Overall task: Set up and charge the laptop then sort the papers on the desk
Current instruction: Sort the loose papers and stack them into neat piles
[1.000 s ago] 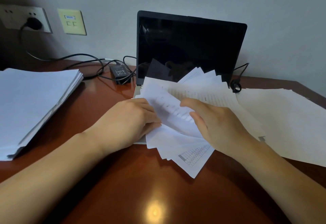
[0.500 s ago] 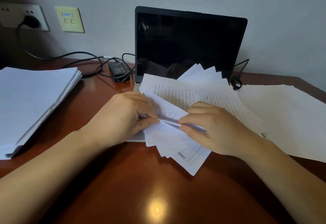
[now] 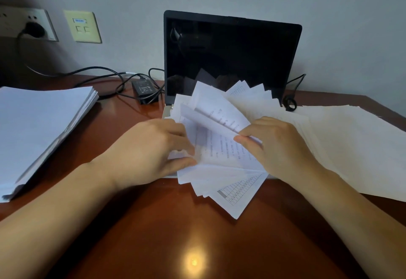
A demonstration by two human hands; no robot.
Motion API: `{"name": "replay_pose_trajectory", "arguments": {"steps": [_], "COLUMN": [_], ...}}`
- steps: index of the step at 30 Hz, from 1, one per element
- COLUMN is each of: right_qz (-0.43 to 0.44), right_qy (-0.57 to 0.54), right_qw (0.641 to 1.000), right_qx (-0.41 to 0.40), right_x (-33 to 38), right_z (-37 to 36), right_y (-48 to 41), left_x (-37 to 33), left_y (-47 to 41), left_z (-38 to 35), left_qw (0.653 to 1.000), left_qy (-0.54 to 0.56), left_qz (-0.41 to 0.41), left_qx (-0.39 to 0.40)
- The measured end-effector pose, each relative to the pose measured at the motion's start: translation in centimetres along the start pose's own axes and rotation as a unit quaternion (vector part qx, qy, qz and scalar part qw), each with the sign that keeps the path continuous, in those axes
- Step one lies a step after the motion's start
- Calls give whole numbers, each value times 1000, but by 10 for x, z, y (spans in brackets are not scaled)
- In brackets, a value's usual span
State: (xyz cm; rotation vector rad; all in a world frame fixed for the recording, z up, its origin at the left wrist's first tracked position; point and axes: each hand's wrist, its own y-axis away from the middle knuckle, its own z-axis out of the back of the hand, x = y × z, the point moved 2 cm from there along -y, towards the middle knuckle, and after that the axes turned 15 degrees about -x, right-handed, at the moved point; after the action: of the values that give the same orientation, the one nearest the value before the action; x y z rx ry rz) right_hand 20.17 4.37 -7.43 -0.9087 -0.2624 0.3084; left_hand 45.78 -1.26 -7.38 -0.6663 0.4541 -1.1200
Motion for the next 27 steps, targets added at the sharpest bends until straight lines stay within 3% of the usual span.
{"name": "replay_pose_trajectory", "arguments": {"steps": [3,17,27], "right_qz": [-19,-47,-4], "right_qy": [-6,-49,-114], "right_qw": [1000,995,985], "right_qx": [-1,79,132], "right_x": [-1,2,15], "right_z": [2,-2,-1], "right_y": [-1,5,5], "left_x": [2,10,5], "left_y": [2,1,-2], "left_z": [-3,-6,-3], "left_qw": [999,995,998], "left_qy": [-5,-93,-46], "left_qz": [-13,-12,19], "left_qx": [29,17,-25]}}
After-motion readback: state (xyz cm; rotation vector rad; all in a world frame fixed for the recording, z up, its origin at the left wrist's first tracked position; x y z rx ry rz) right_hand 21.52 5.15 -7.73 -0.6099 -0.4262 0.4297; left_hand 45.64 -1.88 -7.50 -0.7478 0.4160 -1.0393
